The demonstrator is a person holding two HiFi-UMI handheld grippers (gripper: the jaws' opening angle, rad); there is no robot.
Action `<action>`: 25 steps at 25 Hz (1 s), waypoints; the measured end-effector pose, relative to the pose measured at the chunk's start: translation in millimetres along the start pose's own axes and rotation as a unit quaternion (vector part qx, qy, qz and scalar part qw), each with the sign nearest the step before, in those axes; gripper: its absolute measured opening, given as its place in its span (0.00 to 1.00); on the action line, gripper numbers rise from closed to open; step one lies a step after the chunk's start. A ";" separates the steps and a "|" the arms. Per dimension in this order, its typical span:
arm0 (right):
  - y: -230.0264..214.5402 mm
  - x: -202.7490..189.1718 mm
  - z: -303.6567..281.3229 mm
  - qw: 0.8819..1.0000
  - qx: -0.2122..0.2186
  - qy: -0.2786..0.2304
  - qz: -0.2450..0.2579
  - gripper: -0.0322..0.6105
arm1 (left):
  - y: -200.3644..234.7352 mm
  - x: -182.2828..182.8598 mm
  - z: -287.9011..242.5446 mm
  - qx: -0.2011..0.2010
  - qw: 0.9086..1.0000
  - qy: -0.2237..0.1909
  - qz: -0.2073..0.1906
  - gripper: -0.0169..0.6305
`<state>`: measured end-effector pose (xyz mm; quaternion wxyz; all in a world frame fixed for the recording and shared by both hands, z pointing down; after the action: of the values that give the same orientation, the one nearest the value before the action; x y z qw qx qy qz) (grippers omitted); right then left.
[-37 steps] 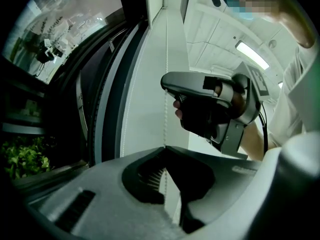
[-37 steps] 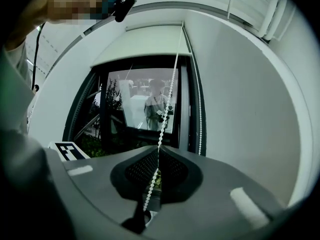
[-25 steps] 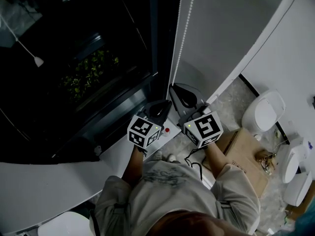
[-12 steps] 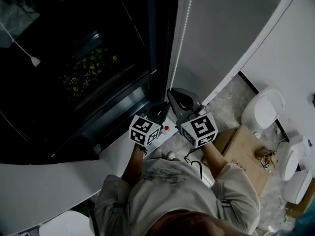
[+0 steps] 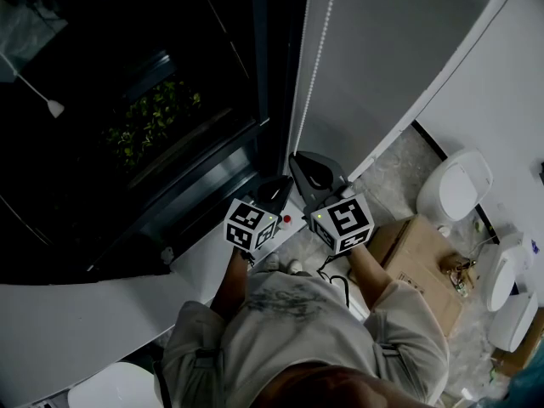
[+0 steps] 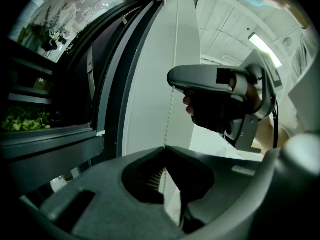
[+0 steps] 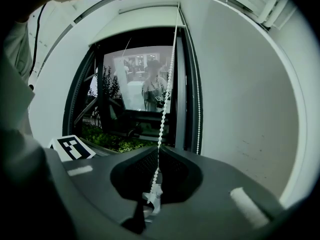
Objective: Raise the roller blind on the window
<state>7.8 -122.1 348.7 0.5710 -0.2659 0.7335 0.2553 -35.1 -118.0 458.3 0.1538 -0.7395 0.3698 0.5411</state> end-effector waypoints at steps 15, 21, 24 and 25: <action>-5.6 -0.2 -0.1 0.999 -0.024 -0.006 0.021 0.09 | 4.5 7.1 -0.6 0.020 1.000 -0.023 -0.004 0.05; -12.4 -6.2 2.8 0.999 -0.039 0.008 0.027 0.14 | 6.1 13.2 3.5 0.025 0.999 -0.034 -0.002 0.11; -17.2 -11.3 6.1 0.998 -0.049 0.014 0.028 0.17 | 7.1 15.8 6.5 0.029 0.999 -0.038 -0.003 0.12; -18.3 -13.8 7.1 0.998 -0.050 0.016 0.027 0.17 | 7.8 16.5 7.6 0.031 0.999 -0.040 -0.003 0.12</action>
<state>28.1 -129.2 359.3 0.5381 -0.2784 0.7355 0.3032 -43.6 -124.8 441.7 0.1925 -0.7131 0.3778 0.5583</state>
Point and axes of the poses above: the fingertips, and each gripper's own axes: z backward along the fingers, y to its left, x out of its top, the point moved 4 cm from there along z, backward along the fingers, and after that the axes turned 9 degrees about y, right-handed, at the moved point
